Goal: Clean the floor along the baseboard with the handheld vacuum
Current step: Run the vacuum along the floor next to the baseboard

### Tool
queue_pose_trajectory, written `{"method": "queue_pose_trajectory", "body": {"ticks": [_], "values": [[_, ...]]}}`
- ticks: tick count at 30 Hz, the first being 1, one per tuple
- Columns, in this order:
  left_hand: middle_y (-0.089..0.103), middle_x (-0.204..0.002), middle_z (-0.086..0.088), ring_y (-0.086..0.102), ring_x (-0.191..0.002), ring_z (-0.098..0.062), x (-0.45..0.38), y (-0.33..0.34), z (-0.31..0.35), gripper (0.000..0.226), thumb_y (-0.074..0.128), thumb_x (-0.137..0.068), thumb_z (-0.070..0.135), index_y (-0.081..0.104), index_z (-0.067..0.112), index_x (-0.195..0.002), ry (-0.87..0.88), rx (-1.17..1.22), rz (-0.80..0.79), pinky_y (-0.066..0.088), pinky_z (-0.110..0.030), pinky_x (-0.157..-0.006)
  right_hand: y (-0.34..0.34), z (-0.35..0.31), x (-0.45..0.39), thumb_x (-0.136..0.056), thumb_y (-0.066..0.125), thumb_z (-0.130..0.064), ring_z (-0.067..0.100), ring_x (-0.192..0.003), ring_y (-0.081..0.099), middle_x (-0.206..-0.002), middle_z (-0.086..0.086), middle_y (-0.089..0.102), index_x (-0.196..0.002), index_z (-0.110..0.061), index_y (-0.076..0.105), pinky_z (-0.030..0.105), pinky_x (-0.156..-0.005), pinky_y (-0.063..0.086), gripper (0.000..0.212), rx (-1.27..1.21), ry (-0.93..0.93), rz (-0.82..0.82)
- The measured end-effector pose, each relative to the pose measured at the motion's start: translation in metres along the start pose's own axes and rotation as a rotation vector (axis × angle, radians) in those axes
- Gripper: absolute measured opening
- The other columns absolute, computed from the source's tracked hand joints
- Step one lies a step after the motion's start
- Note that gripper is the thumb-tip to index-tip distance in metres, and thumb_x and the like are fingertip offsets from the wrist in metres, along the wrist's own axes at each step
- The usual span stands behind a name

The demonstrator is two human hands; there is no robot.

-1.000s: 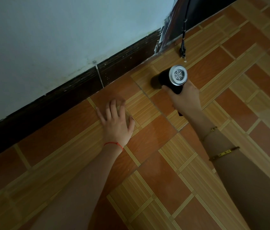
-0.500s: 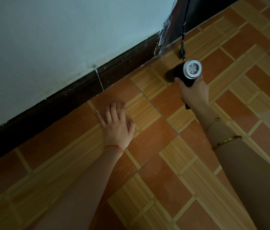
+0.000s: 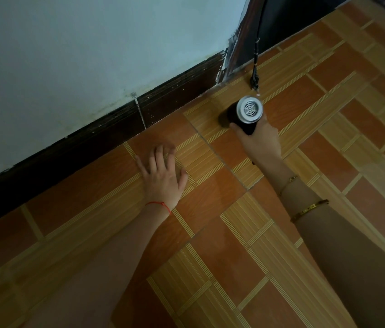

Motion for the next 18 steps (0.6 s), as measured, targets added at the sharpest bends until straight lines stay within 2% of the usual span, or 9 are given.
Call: {"method": "queue_pose_trajectory", "body": {"ticks": [3,6,9,13,16,18], "values": [[0.041,-0.150,-0.017,0.034,-0.143,-0.035,0.005,-0.008,-0.004,0.062,0.037,-0.095,0.046,0.037,0.015,-0.148,0.014,0.072,-0.031,0.020,-0.068,-0.116,0.015,-0.017,0.024,-0.087,0.063,-0.051,0.020,-0.094,0.067,-0.114,0.005,0.065,-0.143,-0.009,0.035,0.031,-0.074,0.057,0.076,-0.003,-0.150,-0.150],[0.045,-0.148,-0.016,0.037,-0.142,-0.033,0.030,-0.022,-0.017,0.059,0.041,-0.094,0.036,0.037,0.012,-0.148,0.000,0.092,0.024,0.023,-0.067,-0.116,0.030,-0.032,0.054,-0.087,0.063,-0.051,0.019,-0.097,0.066,-0.115,0.003,0.065,-0.146,-0.015,0.034,0.037,-0.080,0.058,0.075,-0.016,-0.269,-0.255],[0.042,-0.151,-0.016,0.033,-0.145,-0.032,0.064,-0.025,-0.034,0.058,0.034,-0.095,0.035,0.033,0.014,-0.149,-0.052,0.084,0.047,0.016,-0.065,-0.119,0.041,-0.039,0.083,-0.088,0.063,-0.049,0.020,-0.099,0.066,-0.118,0.003,0.066,-0.148,-0.018,0.033,0.039,-0.083,0.056,0.075,-0.062,-0.353,-0.308],[0.040,-0.152,-0.018,0.033,-0.145,-0.036,0.106,-0.026,-0.056,0.059,0.025,-0.095,0.039,0.033,0.016,-0.148,-0.142,0.059,0.020,0.017,-0.067,-0.117,0.044,-0.041,0.110,-0.087,0.066,-0.047,0.018,-0.109,0.061,-0.124,-0.001,0.063,-0.145,-0.021,0.036,0.028,-0.084,0.048,0.070,-0.123,-0.346,-0.342],[0.038,-0.153,-0.019,0.032,-0.145,-0.037,0.136,-0.027,-0.071,0.057,0.023,-0.098,0.038,0.035,0.014,-0.148,-0.206,0.060,0.011,0.019,-0.069,-0.116,0.043,-0.046,0.136,-0.088,0.063,-0.050,0.010,-0.093,0.057,-0.112,-0.004,0.064,-0.146,-0.022,0.034,0.017,-0.072,0.040,0.071,-0.048,-0.354,-0.401],[0.039,-0.151,-0.020,0.032,-0.144,-0.038,0.152,-0.028,-0.079,0.055,0.024,-0.099,0.037,0.037,0.013,-0.147,-0.247,0.066,0.027,0.022,-0.071,-0.113,0.047,-0.050,0.157,-0.088,0.065,-0.047,0.007,-0.099,0.057,-0.120,-0.004,0.064,-0.147,-0.022,0.034,0.019,-0.079,0.040,0.071,-0.086,-0.369,-0.467]]}}
Point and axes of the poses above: each hand's wrist, its own x-axis away from the middle knuckle, its own y-axis out of the palm, z = x × y, the point moved 5 cm from there along -x, towards the middle knuckle
